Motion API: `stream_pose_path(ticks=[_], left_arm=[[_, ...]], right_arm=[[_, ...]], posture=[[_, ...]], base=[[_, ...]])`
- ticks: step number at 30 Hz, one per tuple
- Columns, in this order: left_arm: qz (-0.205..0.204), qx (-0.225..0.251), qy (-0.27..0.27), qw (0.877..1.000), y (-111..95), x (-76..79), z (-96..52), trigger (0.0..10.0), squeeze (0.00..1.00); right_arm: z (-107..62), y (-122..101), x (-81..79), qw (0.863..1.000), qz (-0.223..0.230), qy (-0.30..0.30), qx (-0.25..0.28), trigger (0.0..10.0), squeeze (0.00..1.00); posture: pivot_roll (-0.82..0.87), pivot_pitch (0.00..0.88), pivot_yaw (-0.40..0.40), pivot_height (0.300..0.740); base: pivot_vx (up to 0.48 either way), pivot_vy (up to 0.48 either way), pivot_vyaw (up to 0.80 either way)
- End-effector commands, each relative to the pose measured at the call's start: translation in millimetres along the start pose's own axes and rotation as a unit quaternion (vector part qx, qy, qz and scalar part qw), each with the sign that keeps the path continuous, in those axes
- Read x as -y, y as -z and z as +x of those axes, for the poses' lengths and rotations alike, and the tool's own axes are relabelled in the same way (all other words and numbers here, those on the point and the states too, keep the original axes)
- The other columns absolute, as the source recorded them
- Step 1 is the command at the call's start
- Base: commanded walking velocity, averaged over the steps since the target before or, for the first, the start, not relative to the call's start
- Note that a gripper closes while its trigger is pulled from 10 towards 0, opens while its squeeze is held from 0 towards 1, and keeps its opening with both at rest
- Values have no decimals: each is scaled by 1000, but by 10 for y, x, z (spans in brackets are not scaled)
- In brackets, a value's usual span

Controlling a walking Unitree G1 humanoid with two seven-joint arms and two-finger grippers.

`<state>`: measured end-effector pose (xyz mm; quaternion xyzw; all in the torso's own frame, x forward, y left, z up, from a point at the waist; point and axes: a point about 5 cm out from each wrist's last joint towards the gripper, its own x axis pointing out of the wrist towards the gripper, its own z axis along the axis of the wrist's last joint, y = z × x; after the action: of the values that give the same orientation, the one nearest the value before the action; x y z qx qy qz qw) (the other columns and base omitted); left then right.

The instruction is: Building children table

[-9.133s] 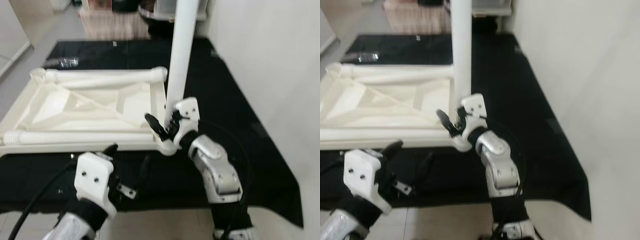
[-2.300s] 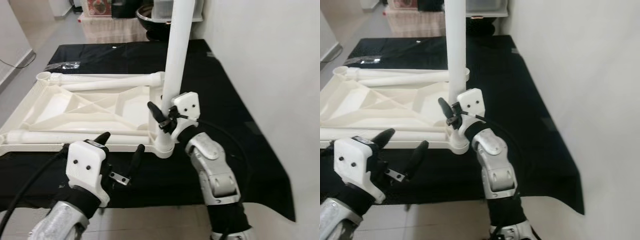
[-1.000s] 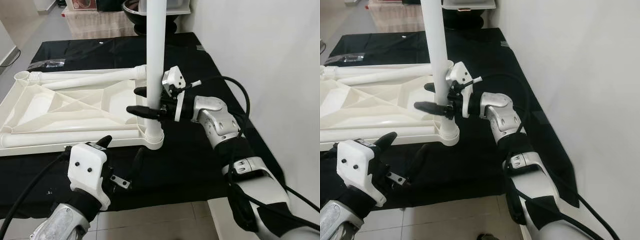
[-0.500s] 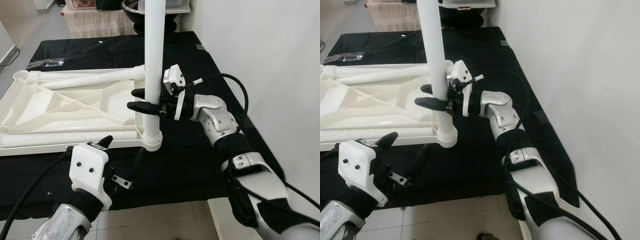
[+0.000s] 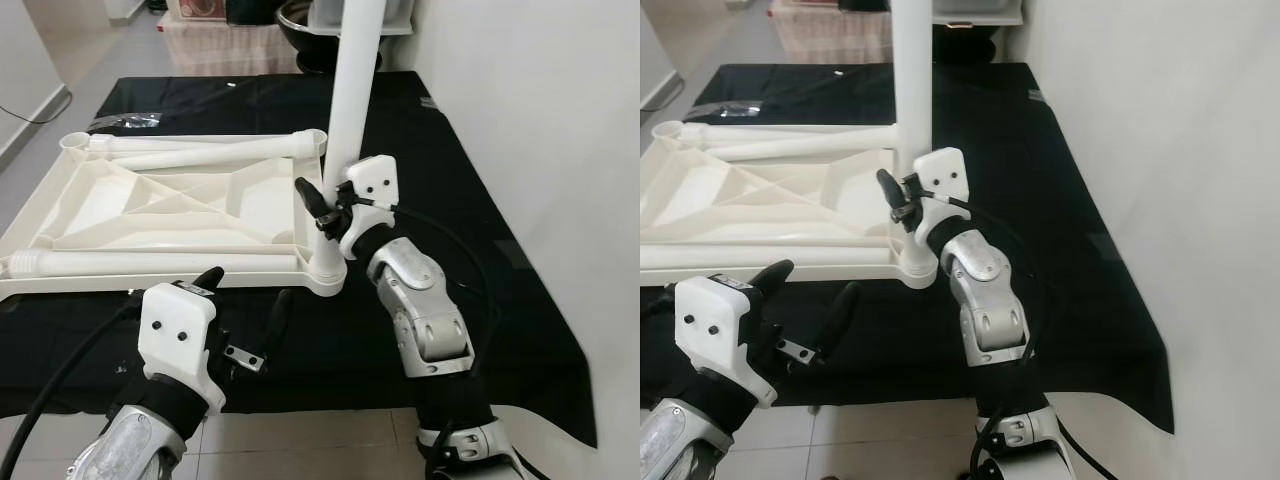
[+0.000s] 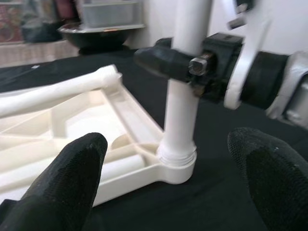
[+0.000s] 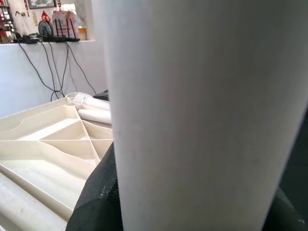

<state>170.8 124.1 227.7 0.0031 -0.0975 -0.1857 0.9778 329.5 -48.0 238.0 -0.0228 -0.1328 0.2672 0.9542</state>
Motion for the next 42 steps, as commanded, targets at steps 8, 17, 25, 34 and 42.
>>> stream_pose_path(ticks=[8,17,25,34,42], left_arm=[[0,-9,-6,1000,29,-28,-5,10000,0],[-1,-14,-5,1000,37,-24,-17,10000,0],[1,-20,-4,1000,43,-25,-51,10000,0],[5,-25,-6,1000,52,-42,-77,10000,0],[5,-29,-7,1000,65,-46,-94,10000,0]], right_arm=[[58,-36,-262,999,26,-20,-5,10000,75],[146,-134,-103,987,59,-147,34,10000,1000],[241,-273,58,941,11,-337,37,10000,0],[348,-324,153,915,8,-403,28,10000,0],[374,-322,155,895,31,-444,34,0,0]], posture=[[162,148,-28,740],[167,154,-23,740],[184,162,-10,740],[203,171,-11,740],[204,172,-7,740]], base=[[0,0,0],[0,0,0],[0,0,0],[0,0,0],[0,0,0]])
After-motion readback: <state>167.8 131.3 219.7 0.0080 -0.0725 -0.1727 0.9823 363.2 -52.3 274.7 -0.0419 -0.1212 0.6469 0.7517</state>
